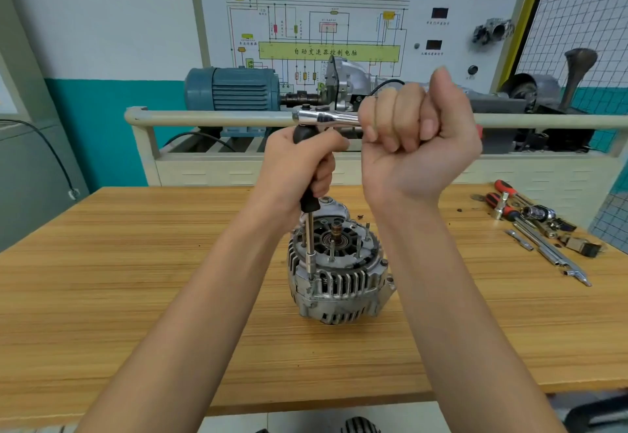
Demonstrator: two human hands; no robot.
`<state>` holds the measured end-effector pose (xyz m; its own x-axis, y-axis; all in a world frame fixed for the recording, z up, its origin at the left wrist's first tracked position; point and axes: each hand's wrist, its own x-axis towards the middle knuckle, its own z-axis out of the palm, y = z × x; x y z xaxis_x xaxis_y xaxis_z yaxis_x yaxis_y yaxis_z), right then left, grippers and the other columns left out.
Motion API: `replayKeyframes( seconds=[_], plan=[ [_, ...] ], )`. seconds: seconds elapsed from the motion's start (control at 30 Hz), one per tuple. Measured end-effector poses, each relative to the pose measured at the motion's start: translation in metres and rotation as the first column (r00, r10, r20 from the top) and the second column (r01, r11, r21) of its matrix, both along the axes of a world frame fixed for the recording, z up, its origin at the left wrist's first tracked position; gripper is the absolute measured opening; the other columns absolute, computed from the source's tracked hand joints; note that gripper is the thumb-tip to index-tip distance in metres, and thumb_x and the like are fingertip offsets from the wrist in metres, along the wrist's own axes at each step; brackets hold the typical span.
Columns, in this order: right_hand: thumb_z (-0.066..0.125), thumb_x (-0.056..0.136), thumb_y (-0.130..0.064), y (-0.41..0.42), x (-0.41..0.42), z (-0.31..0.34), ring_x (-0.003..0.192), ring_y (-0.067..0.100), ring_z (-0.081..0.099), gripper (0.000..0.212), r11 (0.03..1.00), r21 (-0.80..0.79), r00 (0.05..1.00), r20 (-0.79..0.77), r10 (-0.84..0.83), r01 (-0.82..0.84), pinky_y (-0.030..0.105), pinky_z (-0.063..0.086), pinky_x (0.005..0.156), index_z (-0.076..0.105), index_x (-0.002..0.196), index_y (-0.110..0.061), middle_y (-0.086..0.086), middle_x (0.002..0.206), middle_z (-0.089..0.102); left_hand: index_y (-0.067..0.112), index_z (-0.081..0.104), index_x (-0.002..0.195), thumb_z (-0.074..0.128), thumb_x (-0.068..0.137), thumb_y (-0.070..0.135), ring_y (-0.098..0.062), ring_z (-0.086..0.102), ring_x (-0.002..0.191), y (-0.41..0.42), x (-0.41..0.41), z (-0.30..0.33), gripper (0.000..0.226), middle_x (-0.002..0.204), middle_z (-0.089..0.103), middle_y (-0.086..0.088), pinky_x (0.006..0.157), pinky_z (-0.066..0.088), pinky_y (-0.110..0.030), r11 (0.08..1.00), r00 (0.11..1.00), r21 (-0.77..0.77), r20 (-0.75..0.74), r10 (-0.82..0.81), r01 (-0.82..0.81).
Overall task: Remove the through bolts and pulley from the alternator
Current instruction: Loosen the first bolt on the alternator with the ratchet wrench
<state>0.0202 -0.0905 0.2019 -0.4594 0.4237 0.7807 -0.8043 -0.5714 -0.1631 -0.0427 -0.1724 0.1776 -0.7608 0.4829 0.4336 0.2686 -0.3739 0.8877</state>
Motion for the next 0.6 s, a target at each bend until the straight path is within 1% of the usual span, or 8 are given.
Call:
replayKeyframes(
  seconds=[0.07,0.13,0.17,0.23,0.37,0.47,0.53,0.6],
  plan=[
    [0.043,0.083,-0.014,0.013,-0.009,0.004,0.032,0.011,0.017,0.048,0.968,-0.102,0.966,0.094,0.239,-0.229,0.021,0.024,0.04,0.034,0.035,-0.017,-0.004,0.032,0.025,0.016,0.044,0.05,0.063,0.077,0.01,-0.01,0.026,0.033,-0.01,-0.008,0.003,0.033,0.039,0.034,0.004,0.037,0.025,-0.017,0.963,0.963,-0.04,-0.001,-0.268,0.268],
    [0.042,0.083,-0.015,0.022,-0.018,0.005,0.034,0.01,0.013,0.048,0.871,-0.226,0.879,0.103,0.466,-0.435,0.02,0.023,0.038,0.034,0.035,-0.014,-0.002,0.03,0.025,0.018,0.046,0.048,0.063,0.073,0.018,-0.007,0.027,0.03,-0.014,-0.012,0.005,0.03,0.037,0.034,0.006,0.035,0.025,-0.015,0.876,0.879,-0.068,0.014,-0.477,0.477],
    [0.042,0.083,-0.014,0.026,-0.022,0.005,0.036,0.01,0.011,0.048,0.827,-0.276,0.843,0.091,0.53,-0.49,0.02,0.023,0.037,0.033,0.036,-0.014,-0.002,0.03,0.025,0.018,0.045,0.047,0.063,0.074,0.018,-0.005,0.025,0.029,-0.013,-0.011,0.005,0.032,0.036,0.032,0.007,0.034,0.023,-0.014,0.86,0.863,-0.077,0.02,-0.505,0.505],
    [0.043,0.082,-0.013,0.03,-0.026,0.003,0.032,0.011,0.013,0.047,0.8,-0.334,0.831,0.08,0.551,-0.498,0.02,0.023,0.036,0.032,0.036,-0.014,-0.002,0.031,0.024,0.02,0.04,0.044,0.062,0.077,0.014,-0.004,0.021,0.027,-0.008,-0.009,0.004,0.04,0.034,0.028,0.008,0.034,0.018,-0.013,0.887,0.892,-0.096,0.036,-0.45,0.451],
    [0.042,0.083,-0.014,0.023,-0.014,0.002,0.029,0.011,0.022,0.049,0.893,-0.291,0.92,0.088,0.381,-0.342,0.02,0.023,0.037,0.033,0.035,-0.016,-0.004,0.032,0.023,0.02,0.035,0.044,0.058,0.084,0.008,-0.007,0.017,0.029,0.0,-0.003,0.003,0.047,0.036,0.025,0.007,0.035,0.017,-0.012,0.978,0.981,-0.076,0.039,-0.191,0.193],
    [0.036,0.09,-0.008,0.007,-0.001,0.0,0.034,0.012,0.016,0.055,0.99,-0.116,0.995,0.059,0.082,-0.075,0.022,0.022,0.042,0.033,0.036,-0.017,-0.005,0.033,0.024,0.018,0.033,0.053,0.056,0.085,0.001,-0.01,0.018,0.032,0.01,0.005,0.002,0.043,0.039,0.026,0.006,0.037,0.017,-0.015,0.994,0.993,-0.03,0.042,0.108,-0.107],
    [0.038,0.088,-0.002,-0.009,0.005,-0.005,0.035,0.01,0.018,0.051,0.991,-0.01,0.989,-0.058,-0.137,0.136,0.025,0.02,0.044,0.03,0.041,-0.019,-0.004,0.035,0.028,0.018,0.031,0.054,0.057,0.082,-0.001,-0.013,0.018,0.04,0.017,0.01,0.002,0.042,0.045,0.026,0.001,0.043,0.016,-0.02,0.964,0.963,0.008,0.038,0.266,-0.267],
    [0.044,0.083,0.003,-0.021,0.007,-0.01,0.036,0.008,0.025,0.045,0.951,0.014,0.941,-0.147,-0.303,0.309,0.025,0.021,0.046,0.029,0.046,-0.018,-0.005,0.038,0.033,0.015,0.033,0.056,0.058,0.081,0.001,-0.017,0.016,0.05,0.021,0.012,0.001,0.038,0.053,0.024,-0.003,0.048,0.013,-0.028,0.947,0.948,0.038,0.022,0.318,-0.319]
  ],
)
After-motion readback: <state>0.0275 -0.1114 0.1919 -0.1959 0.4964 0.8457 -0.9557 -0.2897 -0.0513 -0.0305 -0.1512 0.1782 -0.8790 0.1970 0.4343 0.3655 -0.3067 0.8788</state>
